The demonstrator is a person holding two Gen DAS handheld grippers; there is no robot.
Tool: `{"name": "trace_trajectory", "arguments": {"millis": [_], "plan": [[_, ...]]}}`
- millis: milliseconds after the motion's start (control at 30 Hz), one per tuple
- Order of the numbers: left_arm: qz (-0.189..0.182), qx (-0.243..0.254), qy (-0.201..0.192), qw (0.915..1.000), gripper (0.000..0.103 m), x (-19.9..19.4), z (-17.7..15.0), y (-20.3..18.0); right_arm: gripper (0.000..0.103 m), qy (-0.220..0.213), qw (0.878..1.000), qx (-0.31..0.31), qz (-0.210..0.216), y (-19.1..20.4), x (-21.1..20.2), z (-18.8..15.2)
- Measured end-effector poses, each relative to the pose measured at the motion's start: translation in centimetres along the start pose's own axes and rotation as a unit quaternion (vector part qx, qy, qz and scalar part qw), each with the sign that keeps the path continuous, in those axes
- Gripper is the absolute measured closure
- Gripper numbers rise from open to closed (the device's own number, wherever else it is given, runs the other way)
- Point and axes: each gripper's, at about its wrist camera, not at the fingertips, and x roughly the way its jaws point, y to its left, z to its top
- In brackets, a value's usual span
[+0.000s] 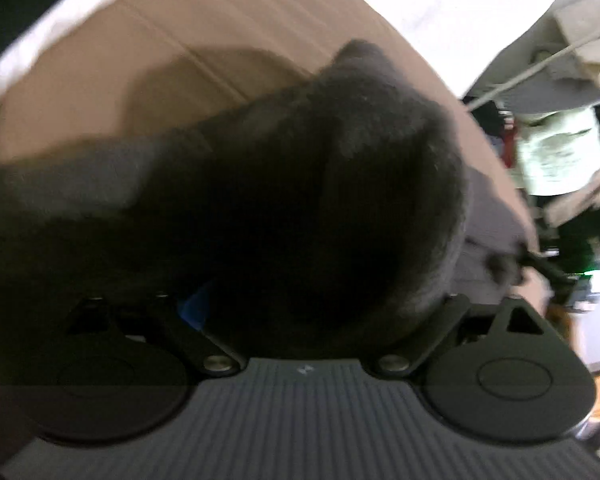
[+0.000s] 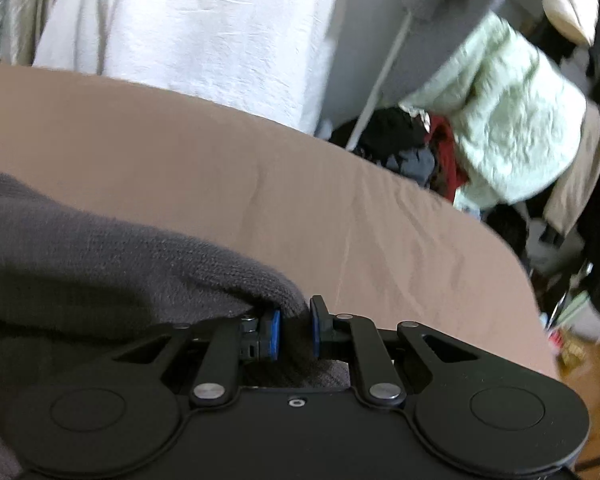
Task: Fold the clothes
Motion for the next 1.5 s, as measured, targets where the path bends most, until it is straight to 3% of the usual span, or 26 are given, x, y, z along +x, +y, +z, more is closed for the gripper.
{"name": "trace_trajectory", "arguments": {"millis": [33,67,133,167,200,267,400,500,600,633,767,867,933,1033,1067,1133,1167,1200,1300,1333,1400,1467,1500], "plan": [[0.013,0.009,-0.009,0.9998,0.049,-0.2,0.1,-0.2,0.087,0.008,1.000,0.023,0.007,-0.2,0.2,0.0],[0.027,0.021,-0.020,0.9992,0.076,-0.5,0.2,-0.5,0.087,0.016,0.999,0.046,0.013,-0.4,0.3,-0.1],[0.076,0.076,-0.070,0.9918,0.089,-1.7,0.0,-2.1,0.087,0.032,0.995,0.093,0.026,-0.8,0.7,-0.1],[0.113,0.109,-0.101,0.9825,0.091,-2.3,-0.4,-3.2,0.083,0.033,0.990,0.128,0.043,-0.9,0.3,-0.3],[0.147,0.139,-0.131,0.9707,0.091,-2.9,-0.7,-4.1,0.083,0.032,0.989,0.134,0.048,-0.9,0.2,-0.4],[0.173,0.163,-0.158,0.9585,0.092,-3.3,-1.1,-5.0,0.083,0.028,0.990,0.129,0.050,-0.7,0.0,-0.5],[0.225,0.208,-0.210,0.9285,0.093,-4.1,-1.7,-6.6,0.083,0.035,0.980,0.182,0.074,-2.3,0.3,-0.5],[0.257,0.213,-0.233,0.9135,0.094,-5.0,-2.3,-8.1,0.082,0.043,0.975,0.200,0.088,-2.9,0.1,-0.3],[0.265,0.223,-0.269,0.8988,0.095,-7.7,-2.7,-9.7,0.082,0.065,0.959,0.252,0.113,-3.8,-0.2,-0.3],[0.272,0.230,-0.278,0.8920,0.095,-8.2,-2.8,-10.9,0.082,0.062,0.959,0.252,0.114,-4.1,-0.4,-0.2],[0.309,0.308,-0.297,0.8494,0.095,-8.8,-0.4,-16.8,0.082,0.047,0.955,0.263,0.133,-5.5,-0.4,-0.1],[0.309,0.327,-0.280,0.8481,0.095,-8.1,4.6,-19.7,0.082,0.053,0.940,0.299,0.157,-6.4,0.6,-0.5],[0.336,0.344,-0.279,0.8313,0.095,-6.3,9.4,-21.3,0.082,0.061,0.925,0.330,0.179,-7.0,1.0,-0.8],[0.384,0.370,-0.288,0.7953,0.093,-2.6,17.8,-22.3,0.082,0.053,0.920,0.336,0.192,-7.4,1.2,-1.1],[0.396,0.379,-0.285,0.7864,0.086,-0.9,20.7,-22.2,0.082,0.050,0.919,0.338,0.196,-7.5,1.3,-1.2],[0.429,0.376,-0.271,0.7756,0.056,2.2,24.0,-22.0,0.080,0.045,0.917,0.343,0.201,-7.7,1.3,-1.5],[0.457,0.359,-0.253,0.7734,0.040,3.6,24.6,-21.6,0.080,0.043,0.915,0.346,0.202,-7.7,1.3,-1.8],[0.482,0.341,-0.233,0.7724,0.038,5.0,25.1,-21.1,0.079,0.045,0.913,0.352,0.201,-7.5,1.4,-2.1],[0.465,0.287,-0.137,0.8260,0.038,7.1,23.5,-18.9,0.076,0.042,0.916,0.347,0.199,-7.2,1.0,-1.8],[0.443,0.275,-0.118,0.8450,0.038,7.2,22.4,-18.1,0.075,0.040,0.917,0.345,0.197,-7.2,0.8,-1.7],[0.417,0.263,-0.100,0.8644,0.037,6.9,20.3,-16.7,0.070,0.036,0.919,0.343,0.194,-7.2,0.2,-1.4],[0.413,0.263,-0.096,0.8667,0.034,5.9,18.3,-15.6,0.068,0.035,0.920,0.342,0.187,-7.4,-0.3,-1.4],[0.419,0.270,-0.099,0.8615,0.032,5.3,17.3,-15.1,0.067,0.034,0.922,0.340,0.184,-7.4,-0.7,-1.3]]}}
